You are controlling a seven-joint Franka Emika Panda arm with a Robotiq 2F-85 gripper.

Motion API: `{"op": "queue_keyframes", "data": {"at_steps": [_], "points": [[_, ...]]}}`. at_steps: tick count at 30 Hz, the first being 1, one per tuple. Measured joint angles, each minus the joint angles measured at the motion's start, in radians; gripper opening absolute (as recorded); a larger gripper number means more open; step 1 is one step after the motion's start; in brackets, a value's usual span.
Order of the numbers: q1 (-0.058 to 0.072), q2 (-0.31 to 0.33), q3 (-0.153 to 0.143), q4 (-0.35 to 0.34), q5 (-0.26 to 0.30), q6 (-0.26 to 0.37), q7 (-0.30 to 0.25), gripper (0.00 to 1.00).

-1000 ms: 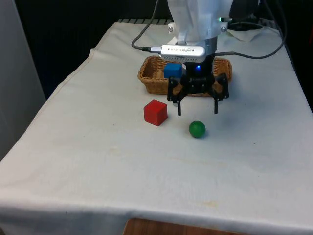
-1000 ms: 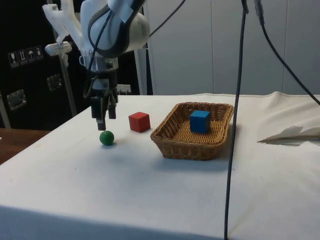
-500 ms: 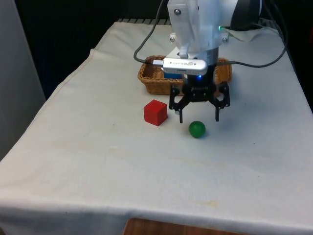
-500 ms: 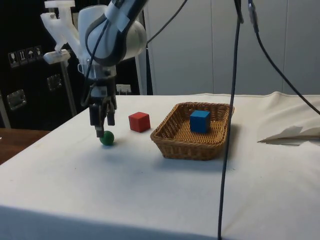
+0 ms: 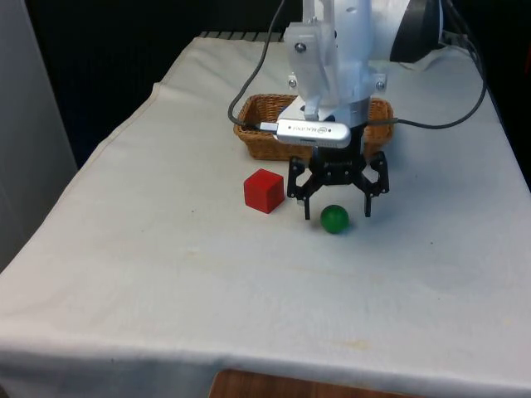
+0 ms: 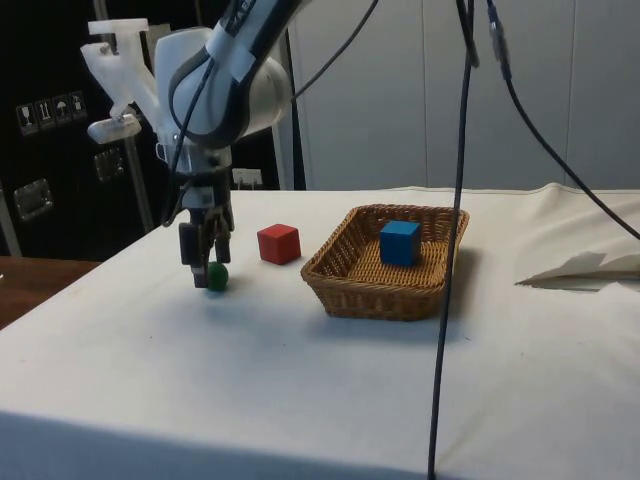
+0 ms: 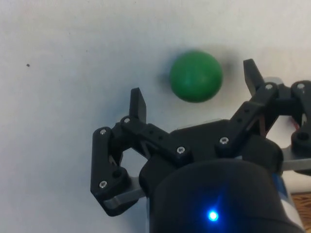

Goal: Place all non-red objects into the basket.

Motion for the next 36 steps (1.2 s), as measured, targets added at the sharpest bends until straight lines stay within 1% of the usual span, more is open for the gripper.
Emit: {"op": "queue_keyframes", "data": {"at_steps": [7, 24, 27, 29, 30, 33, 34, 36], "points": [[0.001, 0.021, 0.000, 0.017, 0.000, 0.000, 0.004, 1.00], [0.001, 0.021, -0.001, 0.018, 0.000, 0.000, 0.013, 1.00], [0.001, 0.021, -0.001, 0.018, 0.000, 0.000, 0.016, 0.70], [0.001, 0.021, -0.001, 0.018, 0.000, 0.000, 0.016, 0.48], [0.001, 0.021, -0.001, 0.018, 0.000, 0.000, 0.016, 0.48], [0.001, 0.021, -0.001, 0.018, 0.000, 0.000, 0.018, 0.14], [0.001, 0.021, -0.001, 0.018, 0.000, 0.000, 0.018, 0.00], [0.001, 0.021, -0.001, 0.018, 0.000, 0.000, 0.019, 0.00]]}}
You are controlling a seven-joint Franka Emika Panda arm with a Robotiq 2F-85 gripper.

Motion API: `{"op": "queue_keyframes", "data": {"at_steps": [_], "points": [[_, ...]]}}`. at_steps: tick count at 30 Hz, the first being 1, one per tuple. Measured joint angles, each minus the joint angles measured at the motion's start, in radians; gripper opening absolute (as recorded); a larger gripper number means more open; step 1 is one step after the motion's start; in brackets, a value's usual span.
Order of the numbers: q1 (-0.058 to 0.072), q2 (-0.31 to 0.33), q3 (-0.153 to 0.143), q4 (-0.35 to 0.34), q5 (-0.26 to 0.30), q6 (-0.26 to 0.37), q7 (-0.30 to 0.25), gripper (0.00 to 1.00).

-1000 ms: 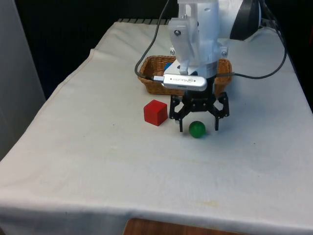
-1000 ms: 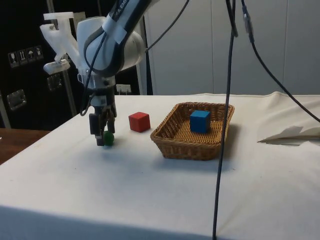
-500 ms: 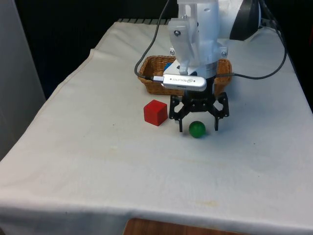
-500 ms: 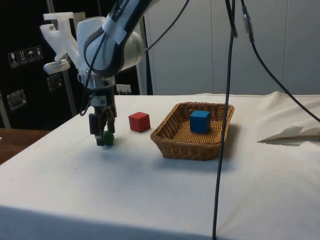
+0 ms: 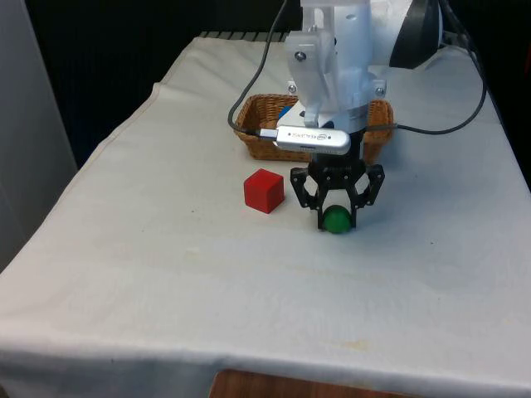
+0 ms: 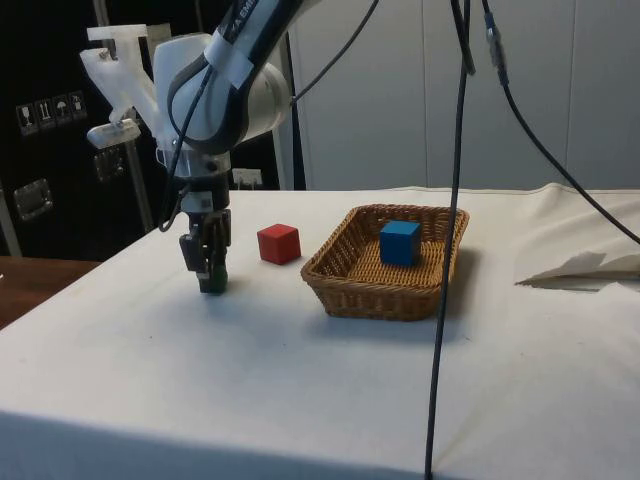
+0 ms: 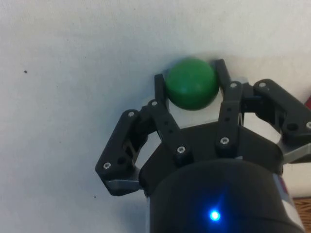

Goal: Place all non-red objects into the basket.

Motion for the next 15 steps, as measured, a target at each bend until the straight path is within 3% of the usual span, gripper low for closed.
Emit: {"op": "queue_keyframes", "data": {"at_steps": [11, 15], "points": [[0.000, -0.012, -0.001, -0.001, 0.000, -0.005, 0.002, 0.00], [0.000, -0.053, -0.002, -0.023, 0.000, -0.031, 0.003, 0.00]]}}
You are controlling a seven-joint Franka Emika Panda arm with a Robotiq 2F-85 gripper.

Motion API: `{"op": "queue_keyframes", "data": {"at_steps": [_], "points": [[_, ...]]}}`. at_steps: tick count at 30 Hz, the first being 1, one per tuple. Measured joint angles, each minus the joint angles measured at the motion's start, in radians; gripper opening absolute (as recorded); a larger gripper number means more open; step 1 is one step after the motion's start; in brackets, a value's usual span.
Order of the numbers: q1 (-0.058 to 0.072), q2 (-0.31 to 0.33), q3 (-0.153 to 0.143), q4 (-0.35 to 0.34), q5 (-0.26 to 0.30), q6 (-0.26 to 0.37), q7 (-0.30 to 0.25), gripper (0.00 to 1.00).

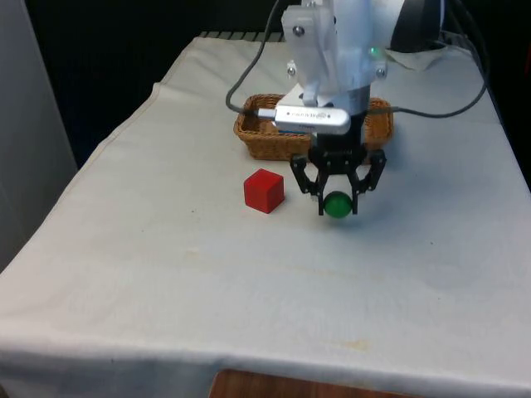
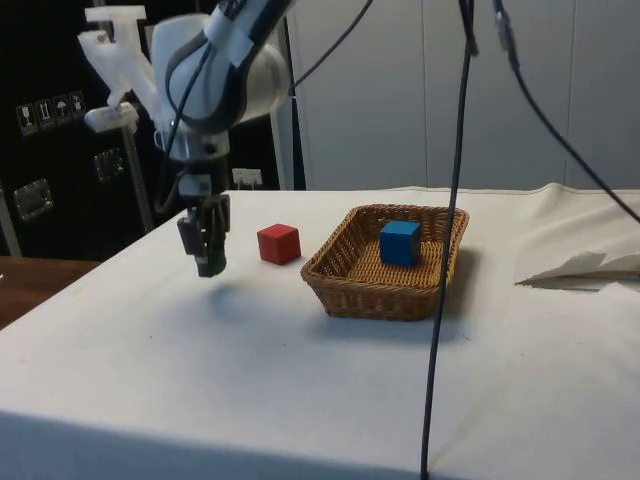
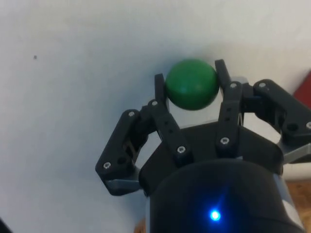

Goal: Place all non-red objects into the basket.

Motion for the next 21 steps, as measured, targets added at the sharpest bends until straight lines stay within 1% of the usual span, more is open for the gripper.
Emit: {"op": "queue_keyframes", "data": {"at_steps": [1, 2, 3, 4, 11, 12, 14, 16, 21], "points": [[0.000, 0.000, 0.000, 0.000, 0.000, 0.000, 0.000, 0.00], [0.000, -0.028, 0.000, -0.021, 0.000, -0.008, 0.000, 0.00], [0.000, -0.041, 0.000, -0.034, 0.000, -0.008, 0.000, 0.00], [0.000, -0.041, 0.000, -0.034, 0.000, -0.008, 0.000, 0.00], [0.000, -0.143, 0.000, -0.125, -0.001, -0.011, -0.003, 0.00], [0.000, -0.143, 0.000, -0.125, -0.001, -0.011, -0.003, 0.00], [0.001, -0.176, 0.001, -0.156, -0.001, -0.011, -0.005, 0.00], [0.001, -0.185, 0.001, -0.164, -0.001, -0.011, -0.005, 0.00], [0.001, -0.231, 0.001, -0.203, -0.001, -0.011, -0.009, 0.00]]}}
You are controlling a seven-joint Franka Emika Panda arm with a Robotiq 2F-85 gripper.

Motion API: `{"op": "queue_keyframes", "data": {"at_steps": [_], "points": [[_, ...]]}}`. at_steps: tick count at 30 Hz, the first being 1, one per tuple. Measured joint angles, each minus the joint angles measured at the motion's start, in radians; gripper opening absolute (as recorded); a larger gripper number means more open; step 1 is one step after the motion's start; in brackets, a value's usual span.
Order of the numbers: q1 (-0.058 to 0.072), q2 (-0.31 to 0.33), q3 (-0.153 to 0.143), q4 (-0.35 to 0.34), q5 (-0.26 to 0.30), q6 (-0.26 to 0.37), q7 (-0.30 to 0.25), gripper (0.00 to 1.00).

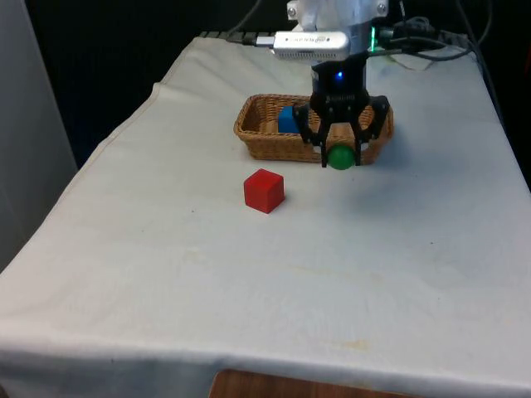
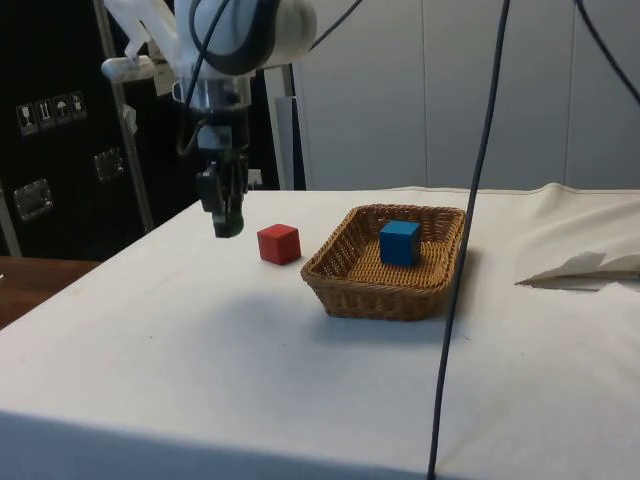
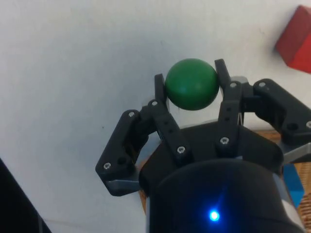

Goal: Place all non-red objects into the basket.

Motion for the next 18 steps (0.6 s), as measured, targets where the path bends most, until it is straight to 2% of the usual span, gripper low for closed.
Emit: {"op": "queue_keyframes", "data": {"at_steps": [18], "points": [[0.001, -0.154, 0.002, -0.151, 0.000, 0.000, -0.014, 0.00]]}}
